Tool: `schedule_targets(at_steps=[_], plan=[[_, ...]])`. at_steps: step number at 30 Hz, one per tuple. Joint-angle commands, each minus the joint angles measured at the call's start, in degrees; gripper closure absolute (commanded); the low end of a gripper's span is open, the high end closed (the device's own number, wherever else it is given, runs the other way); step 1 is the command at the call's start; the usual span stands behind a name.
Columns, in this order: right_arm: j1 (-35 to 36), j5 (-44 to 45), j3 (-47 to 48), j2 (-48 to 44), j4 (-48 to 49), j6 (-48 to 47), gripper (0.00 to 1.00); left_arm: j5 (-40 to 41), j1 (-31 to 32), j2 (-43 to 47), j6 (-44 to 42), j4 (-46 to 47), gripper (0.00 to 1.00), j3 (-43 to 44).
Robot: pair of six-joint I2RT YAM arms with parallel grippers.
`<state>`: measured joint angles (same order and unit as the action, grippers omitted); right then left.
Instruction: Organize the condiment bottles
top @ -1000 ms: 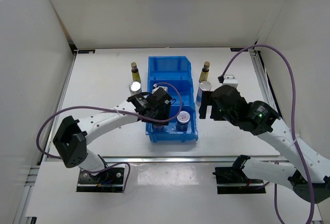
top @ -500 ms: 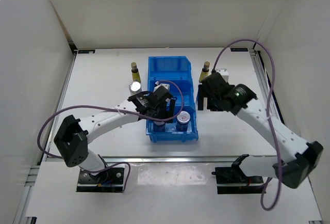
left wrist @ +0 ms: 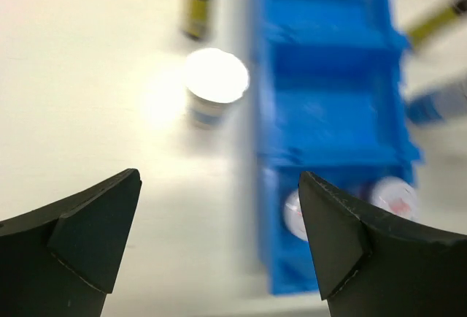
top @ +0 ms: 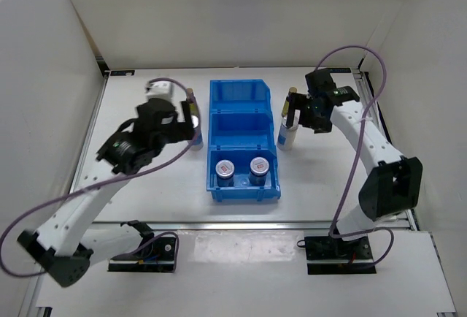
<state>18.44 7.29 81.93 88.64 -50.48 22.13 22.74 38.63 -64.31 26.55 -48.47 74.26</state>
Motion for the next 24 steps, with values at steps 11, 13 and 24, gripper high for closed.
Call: schedule_targets(at_steps=[11, 13, 24], plan=[[-1.39, -9.05, 11.15, 14.54, 4.69, -4.11, 0.0, 12.58, -12.26, 16.15, -6.68, -0.31, 0.0, -17.39], [-1.39, -8.53, 10.45, 15.25, 4.69, -4.11, 0.07, 12.42, -13.58, 16.15, -6.68, 1.0, 0.0, -18.0], [4.84, 7.56, 11.31, 7.96, 4.08, -4.64, 0.82, 9.07, -15.52, 11.4, -7.21, 1.01, 0.0, -17.48]])
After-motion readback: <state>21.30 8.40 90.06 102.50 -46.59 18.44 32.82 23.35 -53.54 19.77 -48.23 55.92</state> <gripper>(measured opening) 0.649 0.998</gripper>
